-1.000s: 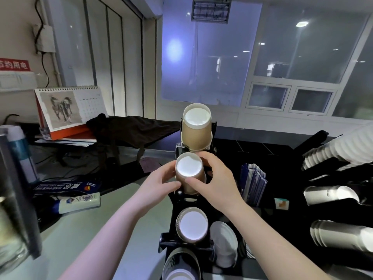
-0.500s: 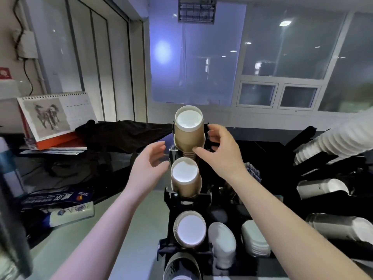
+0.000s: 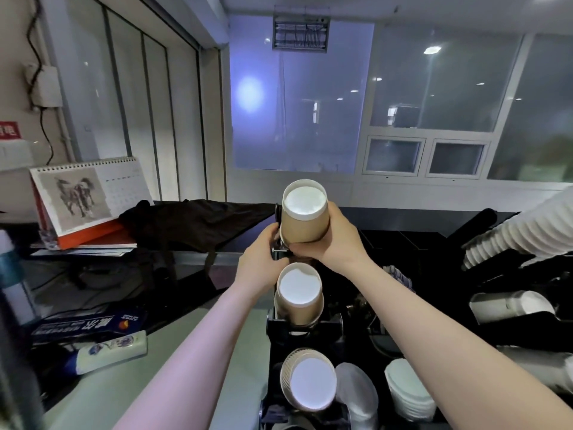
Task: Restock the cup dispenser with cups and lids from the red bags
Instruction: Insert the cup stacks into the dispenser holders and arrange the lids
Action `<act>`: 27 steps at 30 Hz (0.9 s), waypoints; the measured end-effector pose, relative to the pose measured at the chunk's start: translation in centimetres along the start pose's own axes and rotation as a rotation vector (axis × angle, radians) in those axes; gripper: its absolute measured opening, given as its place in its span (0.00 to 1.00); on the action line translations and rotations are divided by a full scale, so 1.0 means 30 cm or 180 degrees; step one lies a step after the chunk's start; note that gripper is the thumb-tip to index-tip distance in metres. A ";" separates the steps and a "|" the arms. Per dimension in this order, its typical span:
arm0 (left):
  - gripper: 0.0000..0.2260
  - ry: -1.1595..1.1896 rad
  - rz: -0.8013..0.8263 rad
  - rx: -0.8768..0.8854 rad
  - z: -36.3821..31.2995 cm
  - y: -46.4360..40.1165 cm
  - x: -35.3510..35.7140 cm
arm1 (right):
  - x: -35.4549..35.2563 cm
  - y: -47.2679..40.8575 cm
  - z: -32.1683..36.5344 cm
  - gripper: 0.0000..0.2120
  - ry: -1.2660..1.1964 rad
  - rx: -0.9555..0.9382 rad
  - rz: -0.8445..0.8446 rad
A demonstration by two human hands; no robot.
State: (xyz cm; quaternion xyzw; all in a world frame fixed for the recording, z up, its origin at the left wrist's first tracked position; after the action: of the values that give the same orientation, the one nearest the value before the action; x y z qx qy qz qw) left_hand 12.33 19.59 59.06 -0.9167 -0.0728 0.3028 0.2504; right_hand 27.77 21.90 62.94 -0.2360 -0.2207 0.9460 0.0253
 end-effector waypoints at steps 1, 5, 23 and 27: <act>0.29 -0.0050 0.0004 0.0003 0.000 0.002 0.003 | -0.006 -0.005 0.004 0.37 -0.0094 -0.0015 -0.0026; 0.25 -0.0181 0.0091 0.0070 -0.010 -0.005 -0.008 | -0.008 -0.003 0.030 0.37 -0.0345 0.0010 0.0048; 0.18 0.1185 -0.0231 0.0095 -0.074 0.314 -0.142 | -0.072 0.322 0.048 0.40 -0.0602 -0.0215 0.0367; 0.18 0.1162 -0.0258 -0.0116 -0.038 0.369 -0.115 | 0.014 0.323 -0.033 0.38 0.0231 -0.0242 0.0395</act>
State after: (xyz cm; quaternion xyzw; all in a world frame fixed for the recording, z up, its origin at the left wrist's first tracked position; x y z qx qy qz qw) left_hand 10.03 8.57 56.06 -0.9571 -0.0685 0.1197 0.2547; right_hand 28.39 13.64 57.82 -0.2841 -0.2404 0.9276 -0.0344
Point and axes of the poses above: each hand's wrist, its own y-axis away from the middle knuckle, its own x-axis out of the palm, z = x × y, the point moved 3 cm from there along -y, towards the middle knuckle, and after that the axes turned 6 degrees about x, right-handed, at the moved point
